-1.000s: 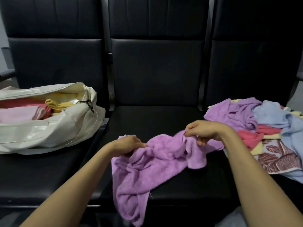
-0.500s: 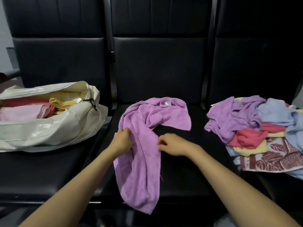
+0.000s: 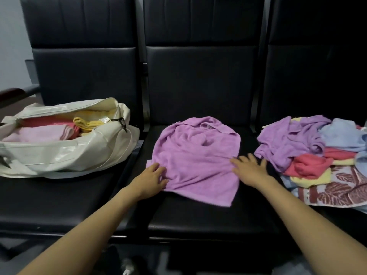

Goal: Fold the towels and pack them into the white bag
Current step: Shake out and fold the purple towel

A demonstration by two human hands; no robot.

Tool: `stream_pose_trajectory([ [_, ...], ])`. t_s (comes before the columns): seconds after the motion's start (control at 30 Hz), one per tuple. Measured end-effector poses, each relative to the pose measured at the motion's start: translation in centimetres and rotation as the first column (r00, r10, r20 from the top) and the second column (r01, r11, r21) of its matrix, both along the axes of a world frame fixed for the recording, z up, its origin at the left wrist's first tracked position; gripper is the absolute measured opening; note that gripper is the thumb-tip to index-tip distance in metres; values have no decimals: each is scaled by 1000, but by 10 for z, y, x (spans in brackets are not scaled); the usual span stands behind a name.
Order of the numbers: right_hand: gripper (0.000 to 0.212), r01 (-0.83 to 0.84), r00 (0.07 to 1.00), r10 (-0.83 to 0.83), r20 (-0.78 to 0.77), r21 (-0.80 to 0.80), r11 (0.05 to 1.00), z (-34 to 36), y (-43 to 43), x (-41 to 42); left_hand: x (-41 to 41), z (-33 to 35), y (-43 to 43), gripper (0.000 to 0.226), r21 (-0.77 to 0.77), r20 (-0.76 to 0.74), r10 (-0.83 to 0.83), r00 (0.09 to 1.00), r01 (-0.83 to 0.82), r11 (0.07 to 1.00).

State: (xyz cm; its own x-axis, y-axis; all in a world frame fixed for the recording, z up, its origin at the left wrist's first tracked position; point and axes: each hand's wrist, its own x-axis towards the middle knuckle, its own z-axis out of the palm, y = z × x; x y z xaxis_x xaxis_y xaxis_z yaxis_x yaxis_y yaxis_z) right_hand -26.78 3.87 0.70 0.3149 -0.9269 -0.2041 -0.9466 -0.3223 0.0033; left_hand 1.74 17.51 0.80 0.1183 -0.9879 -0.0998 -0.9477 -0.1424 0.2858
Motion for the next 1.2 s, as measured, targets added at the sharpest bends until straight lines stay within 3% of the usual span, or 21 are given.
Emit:
stream_pose_trajectory([
  [0.07, 47, 123, 992, -122, 12, -125, 985, -2, -9, -17, -7, 3, 2, 58, 2, 126, 55, 990, -56, 998],
  [0.13, 46, 114, 988, -89, 127, -211, 971, -1, -10, -18, -13, 8, 4, 57, 9, 228, 119, 966, -124, 992],
  [0.23, 29, -118, 907, 173, 384, -163, 980, 12, 3, -6, -22, 13, 9, 52, 33, 354, 159, 922, -182, 983],
  [0.3, 20, -320, 848, 317, 426, -67, 945, 19, 18, 0, -23, 16, 10, 53, -28, 398, 157, 904, -159, 987],
  [0.4, 45, -429, 859, 388, 334, 57, 901, 15, 32, 5, -14, 13, 7, 57, -141, 235, -22, 972, 56, 988],
  [0.5, 69, -406, 895, 360, 263, 144, 902, 12, 34, 3, -10, 12, 11, 102, 51, -55, -138, 989, 141, 989],
  [0.57, 82, -391, 903, 325, 281, 222, 893, 16, 36, 1, -9, 12, 13, 118, 132, -60, -95, 994, 102, 986],
  [0.63, 80, -352, 926, 283, 250, 296, 888, 20, 37, -1, -11, 13, 10, 112, 107, 27, -66, 997, 63, 992],
  [0.73, 31, -350, 930, 299, 215, 263, 899, 21, 40, -1, -17, 16, 6, 79, 122, 168, -74, 983, 53, 991],
  [0.83, 27, -459, 887, 430, 165, 219, 861, 24, 42, 0, -17, 16, 3, 60, 73, 225, -157, 962, 144, 987],
  [0.93, 26, -466, 876, 412, 249, 227, 855, 27, 45, 0, -11, 10, -1, 57, 51, 155, -249, 956, 244, 968],
  [1.0, 45, -437, 884, 368, 289, 230, 869, 29, 45, 2, -10, 8, -2, 68, 96, 160, -203, 966, 189, 977],
  [1.1, 72, -356, 932, 310, 187, 325, 876, 34, 44, 4, -8, 9, -2, 108, 199, 259, -99, 961, 47, 979],
  [1.2, 40, -306, 952, 279, 126, 355, 883, 41, 43, 5, -8, 14, 1, 139, 225, 294, -48, 955, -20, 974],
])
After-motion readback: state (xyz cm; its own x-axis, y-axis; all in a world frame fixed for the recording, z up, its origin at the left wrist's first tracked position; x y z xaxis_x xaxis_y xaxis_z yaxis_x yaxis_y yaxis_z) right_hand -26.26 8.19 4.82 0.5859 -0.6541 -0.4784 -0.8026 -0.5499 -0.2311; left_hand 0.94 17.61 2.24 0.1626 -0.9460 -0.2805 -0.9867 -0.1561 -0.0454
